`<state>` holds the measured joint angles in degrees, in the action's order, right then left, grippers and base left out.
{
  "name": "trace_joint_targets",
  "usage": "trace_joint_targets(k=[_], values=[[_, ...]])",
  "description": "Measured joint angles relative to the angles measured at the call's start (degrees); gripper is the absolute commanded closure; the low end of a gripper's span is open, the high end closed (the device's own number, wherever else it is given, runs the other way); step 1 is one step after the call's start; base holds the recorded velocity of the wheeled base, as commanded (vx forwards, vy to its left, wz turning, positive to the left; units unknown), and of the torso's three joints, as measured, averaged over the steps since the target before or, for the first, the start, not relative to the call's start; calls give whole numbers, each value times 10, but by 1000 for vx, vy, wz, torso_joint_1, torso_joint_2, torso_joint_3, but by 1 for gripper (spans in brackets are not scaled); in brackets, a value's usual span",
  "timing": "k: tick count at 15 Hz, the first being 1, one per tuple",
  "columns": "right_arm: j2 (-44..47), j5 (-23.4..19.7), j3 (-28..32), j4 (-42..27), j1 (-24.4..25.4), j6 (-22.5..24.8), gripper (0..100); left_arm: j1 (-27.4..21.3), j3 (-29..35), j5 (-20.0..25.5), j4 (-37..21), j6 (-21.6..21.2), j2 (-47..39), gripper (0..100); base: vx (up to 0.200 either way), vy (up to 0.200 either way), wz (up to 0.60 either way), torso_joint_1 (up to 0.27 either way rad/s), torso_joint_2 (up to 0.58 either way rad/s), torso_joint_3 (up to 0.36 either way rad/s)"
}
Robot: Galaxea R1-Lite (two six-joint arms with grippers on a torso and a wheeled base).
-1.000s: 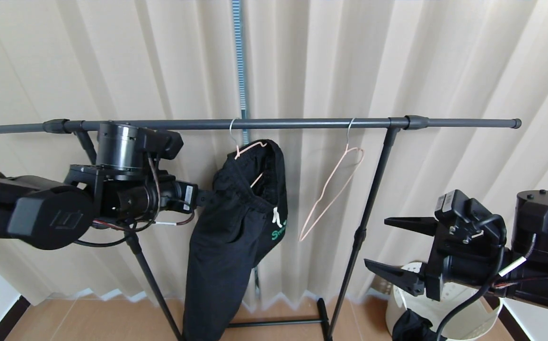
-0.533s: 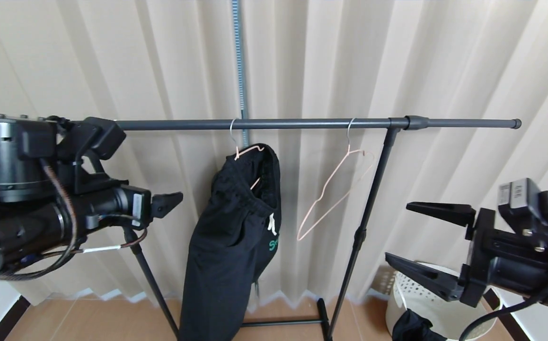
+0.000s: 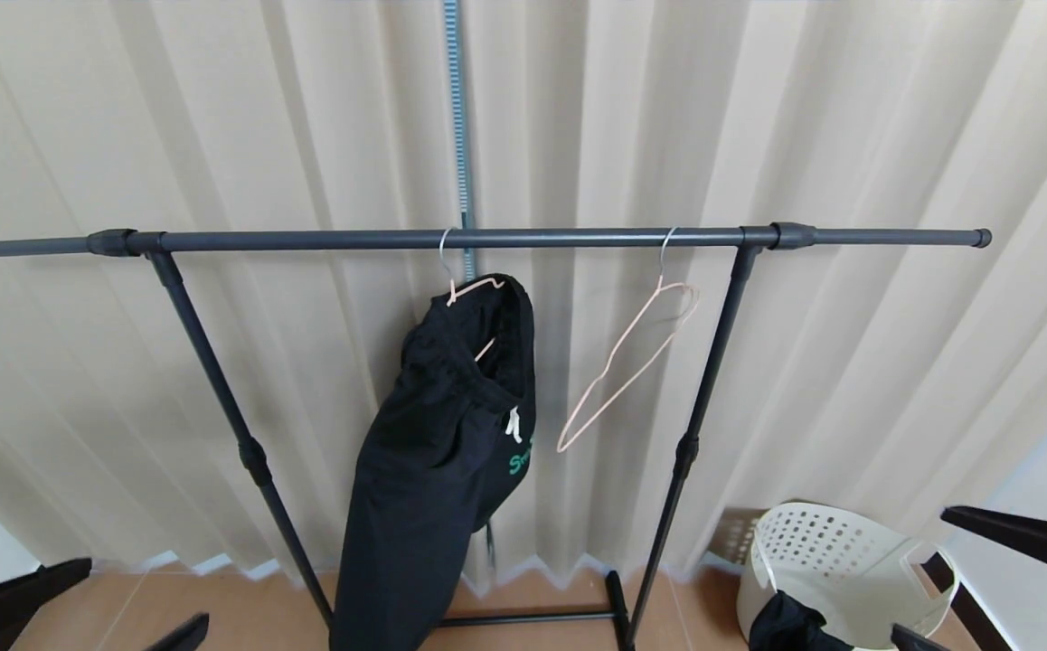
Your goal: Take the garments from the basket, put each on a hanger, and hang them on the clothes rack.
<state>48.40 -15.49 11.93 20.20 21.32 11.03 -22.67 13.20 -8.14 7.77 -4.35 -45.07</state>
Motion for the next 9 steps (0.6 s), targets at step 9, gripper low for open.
trace_joint_targets(k=[9], values=[[-256, 127, -118, -138, -7, -116, 0, 0, -131, -1, -26, 3, 163, 0, 0, 0, 0, 0, 0, 0]])
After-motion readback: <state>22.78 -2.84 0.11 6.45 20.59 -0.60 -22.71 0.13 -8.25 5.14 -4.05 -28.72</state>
